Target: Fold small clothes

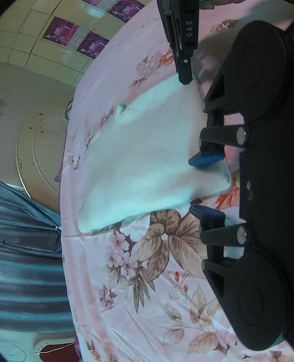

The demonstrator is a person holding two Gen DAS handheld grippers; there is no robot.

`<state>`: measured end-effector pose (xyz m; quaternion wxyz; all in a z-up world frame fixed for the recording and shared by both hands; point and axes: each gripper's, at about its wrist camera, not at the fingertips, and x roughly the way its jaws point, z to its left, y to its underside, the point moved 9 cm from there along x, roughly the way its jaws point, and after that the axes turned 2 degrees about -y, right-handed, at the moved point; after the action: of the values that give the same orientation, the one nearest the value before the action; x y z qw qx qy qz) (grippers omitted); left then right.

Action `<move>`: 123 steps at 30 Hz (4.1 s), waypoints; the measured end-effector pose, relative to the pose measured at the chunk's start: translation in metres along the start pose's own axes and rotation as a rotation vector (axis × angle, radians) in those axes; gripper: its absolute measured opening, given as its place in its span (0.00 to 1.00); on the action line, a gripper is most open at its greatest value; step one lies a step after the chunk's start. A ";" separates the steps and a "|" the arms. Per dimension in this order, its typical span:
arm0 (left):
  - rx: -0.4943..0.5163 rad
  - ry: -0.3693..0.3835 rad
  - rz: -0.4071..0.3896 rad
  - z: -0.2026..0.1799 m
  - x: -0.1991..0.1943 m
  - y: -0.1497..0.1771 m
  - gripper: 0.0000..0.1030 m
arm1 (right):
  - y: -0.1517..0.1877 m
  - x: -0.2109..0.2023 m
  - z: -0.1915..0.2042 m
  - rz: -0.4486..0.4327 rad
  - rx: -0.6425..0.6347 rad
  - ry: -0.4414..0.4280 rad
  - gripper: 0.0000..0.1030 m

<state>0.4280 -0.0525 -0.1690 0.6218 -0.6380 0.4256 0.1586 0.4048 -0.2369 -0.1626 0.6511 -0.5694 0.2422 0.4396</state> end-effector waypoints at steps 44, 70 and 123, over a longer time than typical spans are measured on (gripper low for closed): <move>-0.126 -0.154 0.076 0.015 0.062 -0.066 0.66 | -0.085 0.052 -0.047 -0.067 0.089 -0.104 0.09; -0.275 -0.086 -0.029 0.036 0.048 -0.087 0.73 | -0.093 0.046 -0.079 -0.097 0.403 -0.318 0.54; -0.223 -0.131 0.086 0.234 -0.067 -0.041 0.35 | -0.109 0.116 0.255 -0.026 0.019 -0.361 0.28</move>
<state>0.4958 0.1828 -0.1343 0.5661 -0.6726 0.3907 0.2728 0.5072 0.0450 -0.1398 0.6949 -0.4782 0.1183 0.5239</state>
